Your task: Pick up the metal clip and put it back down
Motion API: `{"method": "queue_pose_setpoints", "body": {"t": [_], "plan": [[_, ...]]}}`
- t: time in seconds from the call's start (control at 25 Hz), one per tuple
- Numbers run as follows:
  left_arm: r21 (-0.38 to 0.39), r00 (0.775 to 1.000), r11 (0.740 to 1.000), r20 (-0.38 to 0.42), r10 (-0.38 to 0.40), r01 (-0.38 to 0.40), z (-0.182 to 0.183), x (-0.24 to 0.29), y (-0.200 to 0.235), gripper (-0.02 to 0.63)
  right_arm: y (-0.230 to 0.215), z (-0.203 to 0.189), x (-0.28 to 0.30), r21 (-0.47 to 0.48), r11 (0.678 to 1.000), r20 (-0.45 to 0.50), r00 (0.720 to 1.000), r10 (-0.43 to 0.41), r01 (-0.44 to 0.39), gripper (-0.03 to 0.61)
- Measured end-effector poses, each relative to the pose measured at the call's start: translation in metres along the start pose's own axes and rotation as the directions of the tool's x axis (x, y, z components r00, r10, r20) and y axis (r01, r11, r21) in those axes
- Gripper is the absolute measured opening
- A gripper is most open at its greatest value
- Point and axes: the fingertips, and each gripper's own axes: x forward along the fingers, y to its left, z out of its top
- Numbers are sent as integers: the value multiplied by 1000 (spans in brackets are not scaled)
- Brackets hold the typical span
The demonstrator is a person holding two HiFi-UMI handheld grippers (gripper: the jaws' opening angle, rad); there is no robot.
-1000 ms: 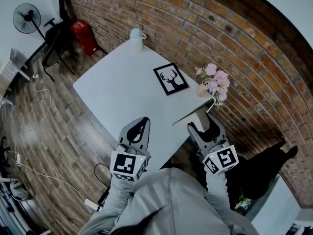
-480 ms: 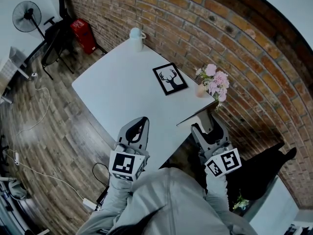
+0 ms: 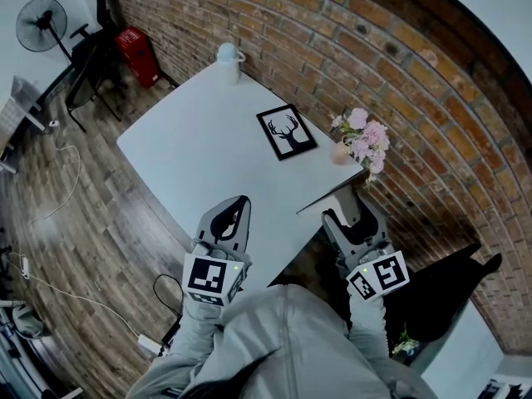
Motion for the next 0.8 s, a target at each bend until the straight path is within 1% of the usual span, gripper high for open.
{"method": "queue_pose_setpoints", "body": {"t": [0.36,0.56,0.8], "plan": [[-13,1000,1000,-12,12,-12,-7,1,4,28,0,-7,12,-29,999,-51,999,16,-18,298],[-15,999,1000,-29,22,-23,-11,-3,8,28,6,-22,19,-50,998,-123,992,32,-39,298],[-23,997,999,-60,42,-43,-20,-3,16,28,13,-56,32,-33,996,-224,972,70,-79,298]]}}
